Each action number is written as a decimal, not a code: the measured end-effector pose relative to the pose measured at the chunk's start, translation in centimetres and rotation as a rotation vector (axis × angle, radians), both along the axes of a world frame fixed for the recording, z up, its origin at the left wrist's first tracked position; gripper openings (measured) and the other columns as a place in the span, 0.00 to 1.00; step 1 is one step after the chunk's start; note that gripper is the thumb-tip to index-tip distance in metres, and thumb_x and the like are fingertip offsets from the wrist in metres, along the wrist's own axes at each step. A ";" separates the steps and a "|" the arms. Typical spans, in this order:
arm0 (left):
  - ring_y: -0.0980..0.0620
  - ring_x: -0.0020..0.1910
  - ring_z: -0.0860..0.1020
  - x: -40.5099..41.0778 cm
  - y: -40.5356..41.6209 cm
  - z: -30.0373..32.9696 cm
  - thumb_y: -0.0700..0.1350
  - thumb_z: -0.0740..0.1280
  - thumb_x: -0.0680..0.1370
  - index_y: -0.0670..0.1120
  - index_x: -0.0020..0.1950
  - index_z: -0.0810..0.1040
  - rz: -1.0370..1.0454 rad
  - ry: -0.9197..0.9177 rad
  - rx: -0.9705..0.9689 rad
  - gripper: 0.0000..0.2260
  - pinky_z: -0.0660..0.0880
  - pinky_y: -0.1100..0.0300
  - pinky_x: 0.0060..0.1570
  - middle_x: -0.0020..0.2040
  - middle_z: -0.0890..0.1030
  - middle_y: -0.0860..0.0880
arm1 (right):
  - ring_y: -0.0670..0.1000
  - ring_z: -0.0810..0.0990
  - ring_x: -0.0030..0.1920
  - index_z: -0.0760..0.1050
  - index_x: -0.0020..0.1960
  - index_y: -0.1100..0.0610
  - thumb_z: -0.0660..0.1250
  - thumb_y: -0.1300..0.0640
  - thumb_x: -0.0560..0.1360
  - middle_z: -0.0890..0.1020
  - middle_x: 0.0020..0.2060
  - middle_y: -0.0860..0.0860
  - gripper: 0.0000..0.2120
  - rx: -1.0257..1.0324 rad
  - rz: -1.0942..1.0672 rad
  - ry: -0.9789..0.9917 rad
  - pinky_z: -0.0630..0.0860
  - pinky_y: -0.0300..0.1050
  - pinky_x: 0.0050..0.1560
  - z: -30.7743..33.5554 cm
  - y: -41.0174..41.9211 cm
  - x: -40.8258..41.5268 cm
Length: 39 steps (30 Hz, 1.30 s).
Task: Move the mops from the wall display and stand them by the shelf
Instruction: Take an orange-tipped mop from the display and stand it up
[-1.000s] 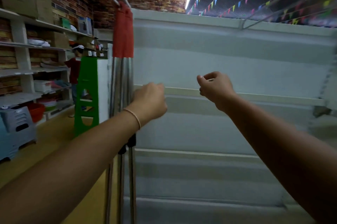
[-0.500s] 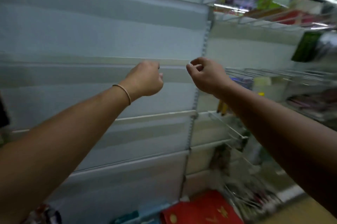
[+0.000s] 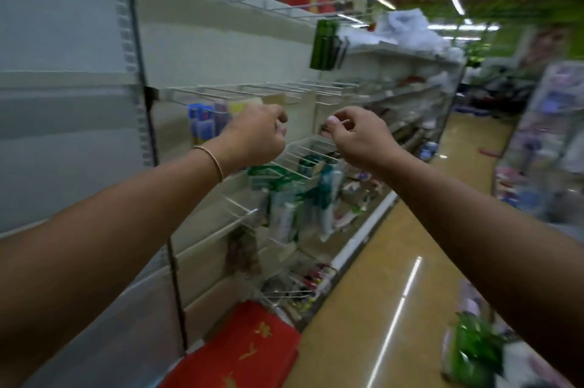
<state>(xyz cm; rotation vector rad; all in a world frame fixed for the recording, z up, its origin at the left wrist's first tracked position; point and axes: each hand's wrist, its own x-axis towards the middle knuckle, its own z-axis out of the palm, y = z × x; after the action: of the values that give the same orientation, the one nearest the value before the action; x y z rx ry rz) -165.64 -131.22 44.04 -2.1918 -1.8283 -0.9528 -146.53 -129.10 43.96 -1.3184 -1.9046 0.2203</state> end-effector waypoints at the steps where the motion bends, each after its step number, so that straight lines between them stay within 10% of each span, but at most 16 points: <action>1: 0.40 0.53 0.79 1.5 1.4 -0.4 0.45 0.62 0.78 0.44 0.60 0.78 -0.049 -0.001 0.000 0.13 0.76 0.52 0.54 0.53 0.82 0.41 | 0.54 0.80 0.56 0.79 0.59 0.58 0.61 0.50 0.80 0.83 0.53 0.54 0.15 -0.010 -0.026 0.001 0.75 0.50 0.60 -0.2 0.9 1.5; 21: 0.46 0.46 0.80 26.4 35.7 -4.9 0.46 0.61 0.78 0.45 0.58 0.77 -0.521 -0.130 -0.142 0.12 0.79 0.51 0.48 0.52 0.82 0.45 | 0.52 0.79 0.51 0.75 0.63 0.57 0.61 0.48 0.81 0.80 0.52 0.53 0.16 -0.084 -0.587 0.143 0.76 0.47 0.48 -3.0 24.3 26.6; 39: 0.48 0.48 0.76 46.7 63.2 -6.0 0.46 0.56 0.82 0.45 0.66 0.72 -0.567 -0.076 -0.348 0.15 0.71 0.58 0.43 0.60 0.77 0.44 | 0.51 0.79 0.53 0.75 0.65 0.58 0.62 0.49 0.81 0.81 0.55 0.54 0.18 -0.139 -0.640 0.074 0.73 0.43 0.47 -5.1 51.9 48.9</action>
<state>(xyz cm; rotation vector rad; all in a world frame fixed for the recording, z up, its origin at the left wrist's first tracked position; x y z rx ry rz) -118.94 -68.05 38.08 -3.0256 -1.5114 -0.8508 -97.60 -77.16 38.84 -1.9087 -1.3375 0.0704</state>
